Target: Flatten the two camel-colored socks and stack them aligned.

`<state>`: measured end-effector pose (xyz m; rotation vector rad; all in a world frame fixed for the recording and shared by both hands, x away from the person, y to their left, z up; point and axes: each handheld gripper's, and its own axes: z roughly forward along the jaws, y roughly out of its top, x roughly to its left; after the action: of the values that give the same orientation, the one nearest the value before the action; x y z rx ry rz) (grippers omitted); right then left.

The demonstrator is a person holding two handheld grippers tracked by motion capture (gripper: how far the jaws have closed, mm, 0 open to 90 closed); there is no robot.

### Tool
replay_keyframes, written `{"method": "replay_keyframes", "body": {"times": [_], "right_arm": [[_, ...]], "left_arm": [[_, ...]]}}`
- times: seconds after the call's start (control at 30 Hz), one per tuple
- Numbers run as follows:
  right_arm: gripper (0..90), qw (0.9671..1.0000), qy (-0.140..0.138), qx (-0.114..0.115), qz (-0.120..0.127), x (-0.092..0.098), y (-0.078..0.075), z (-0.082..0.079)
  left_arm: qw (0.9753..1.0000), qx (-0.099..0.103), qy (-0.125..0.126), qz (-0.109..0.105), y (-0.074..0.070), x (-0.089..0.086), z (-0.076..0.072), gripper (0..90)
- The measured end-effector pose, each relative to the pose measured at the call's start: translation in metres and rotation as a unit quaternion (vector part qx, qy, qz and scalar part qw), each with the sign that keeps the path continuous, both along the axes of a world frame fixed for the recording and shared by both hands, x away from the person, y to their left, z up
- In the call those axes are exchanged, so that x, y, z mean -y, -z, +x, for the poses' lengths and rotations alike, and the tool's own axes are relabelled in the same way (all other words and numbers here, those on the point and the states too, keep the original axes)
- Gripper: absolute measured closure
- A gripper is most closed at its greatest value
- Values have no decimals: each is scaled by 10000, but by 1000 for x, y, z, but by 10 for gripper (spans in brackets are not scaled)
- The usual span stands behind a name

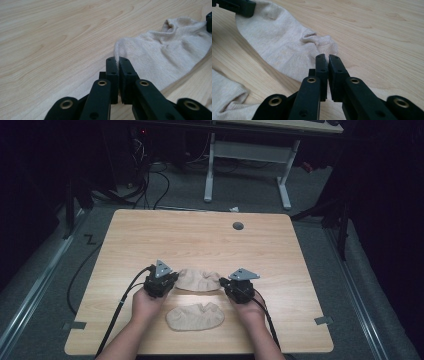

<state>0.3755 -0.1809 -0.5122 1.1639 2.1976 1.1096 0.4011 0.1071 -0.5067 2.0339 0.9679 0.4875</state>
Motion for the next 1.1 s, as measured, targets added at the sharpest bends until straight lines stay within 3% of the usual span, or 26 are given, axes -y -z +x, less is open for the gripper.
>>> {"method": "replay_keyframes", "body": {"times": [0.4,0.8,1.1], "right_arm": [[868,9999,-112,103,66,-10,-6,-5],[868,9992,-331,236,-46,-14,-10,-35],[868,9986,-420,336,9,-9,-17,-56]], "left_arm": [[9995,128,-110,-265,-3,-19,-24,870],[9992,107,-56,-387,-5,-22,-57,870],[9988,71,99,-472,-8,-23,-78,870]]}}
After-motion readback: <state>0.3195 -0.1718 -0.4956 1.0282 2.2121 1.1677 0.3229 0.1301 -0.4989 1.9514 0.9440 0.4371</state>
